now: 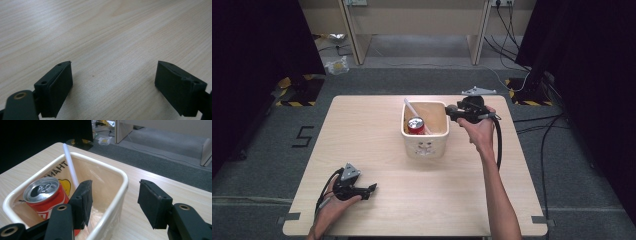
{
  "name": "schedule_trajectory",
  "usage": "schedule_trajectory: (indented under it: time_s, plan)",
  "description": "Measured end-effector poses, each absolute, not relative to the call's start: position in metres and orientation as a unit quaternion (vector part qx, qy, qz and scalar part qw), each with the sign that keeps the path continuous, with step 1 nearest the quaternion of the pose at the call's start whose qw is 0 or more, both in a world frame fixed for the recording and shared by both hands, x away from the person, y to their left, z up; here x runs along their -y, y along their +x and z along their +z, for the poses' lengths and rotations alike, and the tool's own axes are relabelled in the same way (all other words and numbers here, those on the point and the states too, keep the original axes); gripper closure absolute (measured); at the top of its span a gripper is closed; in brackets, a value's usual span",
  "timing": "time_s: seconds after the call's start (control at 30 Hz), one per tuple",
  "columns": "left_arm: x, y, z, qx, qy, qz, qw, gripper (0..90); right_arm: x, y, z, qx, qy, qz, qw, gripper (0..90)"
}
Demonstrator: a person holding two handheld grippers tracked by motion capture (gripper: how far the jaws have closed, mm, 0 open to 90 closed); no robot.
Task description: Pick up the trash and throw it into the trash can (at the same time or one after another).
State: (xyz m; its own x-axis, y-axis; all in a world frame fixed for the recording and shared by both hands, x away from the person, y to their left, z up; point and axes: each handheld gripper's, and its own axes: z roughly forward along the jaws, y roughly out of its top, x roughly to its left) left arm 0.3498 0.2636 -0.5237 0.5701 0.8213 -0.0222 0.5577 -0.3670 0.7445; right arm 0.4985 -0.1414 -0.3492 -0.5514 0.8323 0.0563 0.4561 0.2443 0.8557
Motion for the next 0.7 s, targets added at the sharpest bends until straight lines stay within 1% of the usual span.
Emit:
schedule_trajectory:
  time_s: [0.7]
  plan:
    - [-0.264,0.35,-0.524,-0.427,0.808,0.18,0.365,14.0,0.169,0.486,-0.356,-0.753,0.436,0.439,0.223,43.2]
